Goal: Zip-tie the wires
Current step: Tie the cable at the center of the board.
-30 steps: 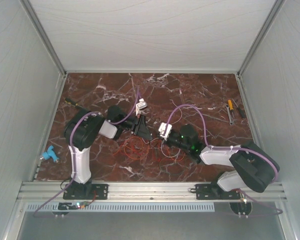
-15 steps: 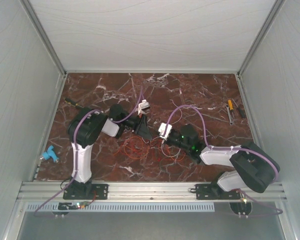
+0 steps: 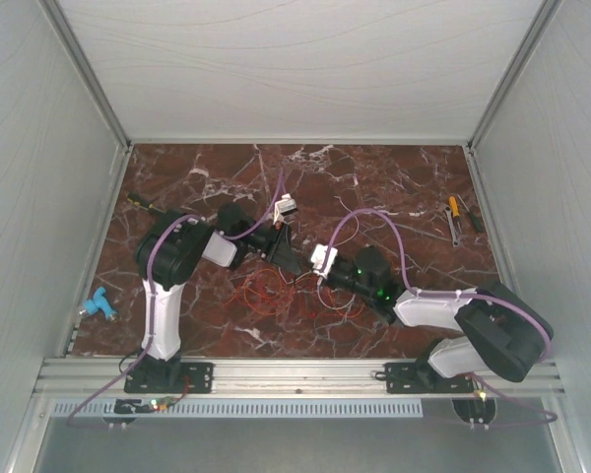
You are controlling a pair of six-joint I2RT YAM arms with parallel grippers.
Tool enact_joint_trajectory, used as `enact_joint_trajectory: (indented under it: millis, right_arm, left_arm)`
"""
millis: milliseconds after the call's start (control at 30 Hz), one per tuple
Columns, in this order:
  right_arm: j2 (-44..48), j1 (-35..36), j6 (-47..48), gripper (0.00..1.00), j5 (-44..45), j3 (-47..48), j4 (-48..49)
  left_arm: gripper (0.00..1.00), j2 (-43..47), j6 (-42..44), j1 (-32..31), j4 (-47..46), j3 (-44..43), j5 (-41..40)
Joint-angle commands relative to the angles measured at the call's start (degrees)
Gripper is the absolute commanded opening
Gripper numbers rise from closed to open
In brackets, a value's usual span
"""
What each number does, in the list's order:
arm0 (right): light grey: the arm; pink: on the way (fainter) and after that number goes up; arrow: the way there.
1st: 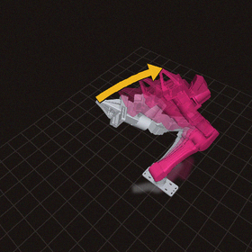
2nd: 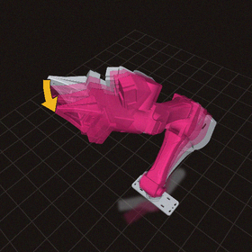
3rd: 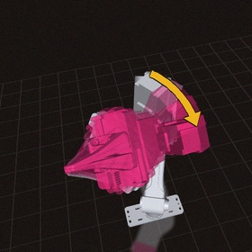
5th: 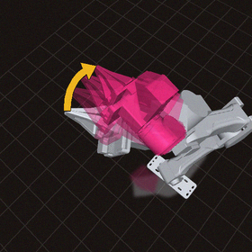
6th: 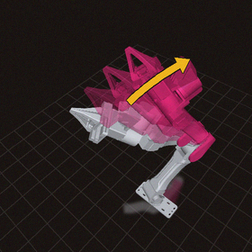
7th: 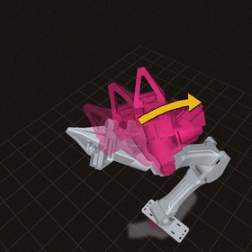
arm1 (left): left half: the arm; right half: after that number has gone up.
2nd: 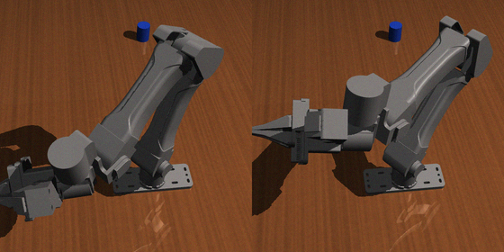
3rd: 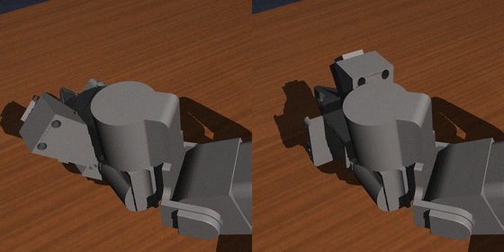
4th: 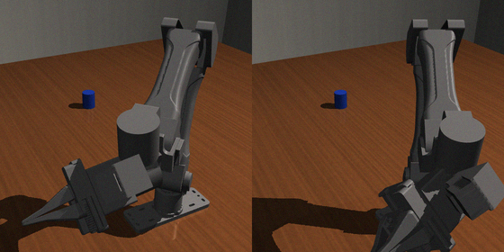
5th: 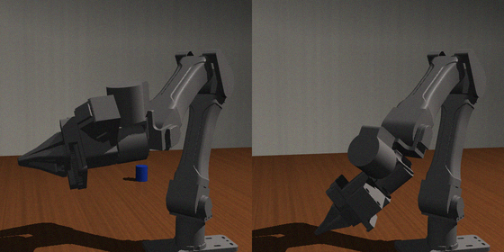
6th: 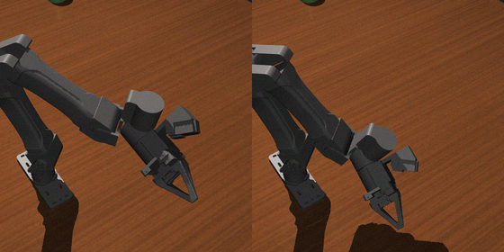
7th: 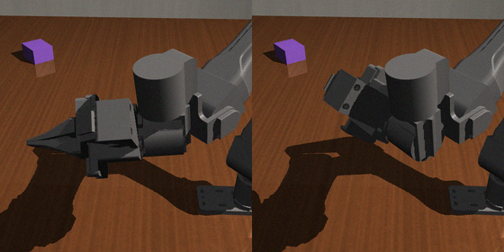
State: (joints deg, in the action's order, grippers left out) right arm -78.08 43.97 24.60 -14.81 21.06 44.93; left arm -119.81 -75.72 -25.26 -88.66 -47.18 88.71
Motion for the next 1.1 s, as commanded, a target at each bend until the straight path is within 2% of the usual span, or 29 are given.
enact_joint_trajectory:
  millis: [0,1067]
  right_arm:
    - [0.9,1.0,0.9,0.00,-0.3,0.2,3.9]
    - [2.7,1.0,-1.5,0.00,1.3,-1.2,5.7]
  left_arm:
    - [0.00,-1.5,-0.4,-0.3,-6.5,-2.1,0.6]
    - [0.00,-0.8,-0.9,-0.5,-6.7,-2.4,0.3]
